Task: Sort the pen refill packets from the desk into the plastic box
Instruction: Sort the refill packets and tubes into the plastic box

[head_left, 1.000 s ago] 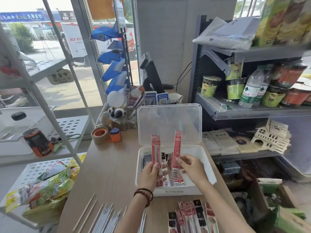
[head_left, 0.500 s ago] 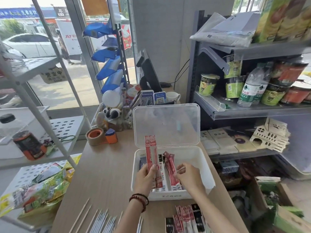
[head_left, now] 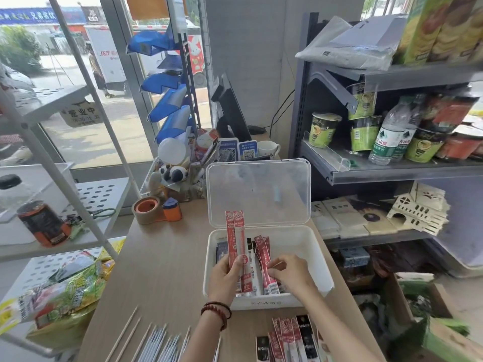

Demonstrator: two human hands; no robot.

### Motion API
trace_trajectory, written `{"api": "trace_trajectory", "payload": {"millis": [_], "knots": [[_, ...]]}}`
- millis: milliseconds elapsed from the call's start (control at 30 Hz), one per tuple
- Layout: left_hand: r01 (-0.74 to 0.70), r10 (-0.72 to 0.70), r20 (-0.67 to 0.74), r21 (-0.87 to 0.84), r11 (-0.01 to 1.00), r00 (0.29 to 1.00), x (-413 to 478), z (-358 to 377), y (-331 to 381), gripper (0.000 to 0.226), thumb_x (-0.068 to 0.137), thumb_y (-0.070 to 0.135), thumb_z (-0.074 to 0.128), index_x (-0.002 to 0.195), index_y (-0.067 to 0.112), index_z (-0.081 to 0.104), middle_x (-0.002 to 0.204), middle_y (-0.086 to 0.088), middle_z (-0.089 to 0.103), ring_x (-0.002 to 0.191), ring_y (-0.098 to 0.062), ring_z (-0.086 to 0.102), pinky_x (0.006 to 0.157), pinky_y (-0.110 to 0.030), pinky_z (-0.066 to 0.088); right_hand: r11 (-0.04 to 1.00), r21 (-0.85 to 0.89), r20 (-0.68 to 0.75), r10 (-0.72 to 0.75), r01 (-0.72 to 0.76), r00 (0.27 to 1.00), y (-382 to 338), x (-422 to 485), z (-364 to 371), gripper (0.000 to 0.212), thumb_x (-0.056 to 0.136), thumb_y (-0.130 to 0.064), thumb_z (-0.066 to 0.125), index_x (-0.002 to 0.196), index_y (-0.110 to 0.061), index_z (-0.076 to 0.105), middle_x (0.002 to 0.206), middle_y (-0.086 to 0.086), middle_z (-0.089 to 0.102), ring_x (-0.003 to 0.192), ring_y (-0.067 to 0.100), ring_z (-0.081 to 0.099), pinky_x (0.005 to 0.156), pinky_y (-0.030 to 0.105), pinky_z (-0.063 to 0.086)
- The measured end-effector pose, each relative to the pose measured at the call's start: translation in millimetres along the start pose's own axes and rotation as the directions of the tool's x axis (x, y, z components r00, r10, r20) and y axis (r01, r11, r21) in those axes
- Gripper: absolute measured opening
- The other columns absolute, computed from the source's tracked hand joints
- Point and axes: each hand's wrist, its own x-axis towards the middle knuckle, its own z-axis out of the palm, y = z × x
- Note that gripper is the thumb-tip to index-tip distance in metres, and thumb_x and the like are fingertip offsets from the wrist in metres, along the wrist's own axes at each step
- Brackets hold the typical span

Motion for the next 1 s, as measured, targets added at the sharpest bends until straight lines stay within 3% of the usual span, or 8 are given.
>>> {"api": "trace_trajectory", "payload": {"millis": [133,267,433,533,633,767,900,1000], "knots": [[-0.005,0.005,0.000,0.003,1.000,1.000,-1.9,-0.1,1.5,0.013,0.092,0.024,0.055,0.095,0.016,0.066,0.090,-0.007,0.072,0.082,-0.019,0.069,0.077,-0.036,0.058,0.997,-0.070,0.034,0.037,-0.035,0.999,1.6,1.9,5.3,0.018,0.080,-0.024,0.078,0.097,-0.026,0.073,0.092,-0.008,0.071,0.080,0.005,0.068,0.079,0.030,0.059],[-0.001,0.001,-0.011,0.031,1.000,1.000,-1.7,0.4,2.7,0.012,0.092,0.024,0.056,0.095,0.017,0.065,0.094,-0.010,0.072,0.084,-0.022,0.070,0.078,-0.040,0.058,0.993,-0.108,0.068,0.046,-0.039,0.997,-3.7,-1.8,2.5,0.019,0.086,-0.036,0.071,0.103,-0.029,0.072,0.099,-0.012,0.071,0.081,0.002,0.067,0.078,0.025,0.054],[0.019,-0.019,0.010,0.003,1.000,1.000,-2.8,0.8,5.2,0.010,0.091,0.021,0.059,0.097,0.020,0.066,0.094,-0.004,0.073,0.086,-0.019,0.070,0.080,-0.037,0.057,0.994,-0.026,-0.051,-0.105,0.104,0.993,-16.2,-14.5,-2.7,0.033,0.086,-0.067,0.051,0.097,-0.040,0.066,0.092,-0.023,0.067,0.083,-0.003,0.063,0.075,0.026,0.056],[-0.014,0.013,0.027,0.028,1.000,1.000,-5.1,1.3,8.4,0.007,0.089,0.020,0.061,0.092,0.021,0.068,0.083,0.001,0.073,0.075,-0.009,0.069,0.066,-0.024,0.056,0.983,0.098,-0.003,-0.157,0.156,0.988,-16.0,-20.8,-6.0,0.041,0.074,-0.077,0.055,0.093,-0.043,0.068,0.088,-0.025,0.070,0.081,-0.004,0.064,0.078,0.029,0.057],[-0.049,0.045,0.056,0.078,0.996,0.997,-7.2,2.7,9.4,0.008,0.088,0.023,0.062,0.087,0.022,0.070,0.070,0.009,0.070,0.059,0.003,0.061,0.054,-0.011,0.046,0.973,0.168,0.047,-0.168,0.158,0.985,-14.5,-22.4,-6.7,0.037,0.072,-0.070,0.065,0.092,-0.039,0.071,0.088,-0.022,0.072,0.081,-0.002,0.067,0.082,0.034,0.058],[-0.053,0.045,0.080,0.101,0.993,0.996,-8.5,2.0,9.1,0.010,0.088,0.020,0.062,0.094,0.022,0.070,0.074,0.010,0.070,0.063,0.006,0.062,0.057,-0.010,0.046,0.955,0.260,0.061,-0.162,0.141,0.985,-16.6,-22.4,-8.9,0.026,0.077,-0.052,0.073,0.091,-0.030,0.073,0.087,-0.015,0.075,0.082,0.001,0.070,0.087,0.038,0.057],[-0.024,0.014,0.090,0.108,0.994,0.996,-4.6,2.8,5.2,0.017,0.091,0.012,0.058,0.103,0.020,0.068,0.080,0.007,0.071,0.070,-0.004,0.065,0.063,-0.018,0.052,0.918,0.378,0.013,-0.133,0.119,0.991,-20.2,-25.2,-12.3,0.017,0.087,-0.037,0.068,0.094,-0.022,0.068,0.086,-0.007,0.076,0.080,0.008,0.072,0.085,0.045,0.057],[0.058,-0.059,0.073,0.024,0.998,0.996,-2.8,3.6,3.8,0.018,0.093,0.006,0.054,0.097,0.020,0.065,0.093,0.001,0.073,0.085,-0.013,0.069,0.069,-0.024,0.056,0.902,0.420,-0.037,-0.091,0.098,0.995,-20.6,-23.3,-14.2,0.009,0.093,-0.024,0.060,0.094,-0.015,0.062,0.088,-0.009,0.076,0.082,0.013,0.072,0.081,0.048,0.058]]}}
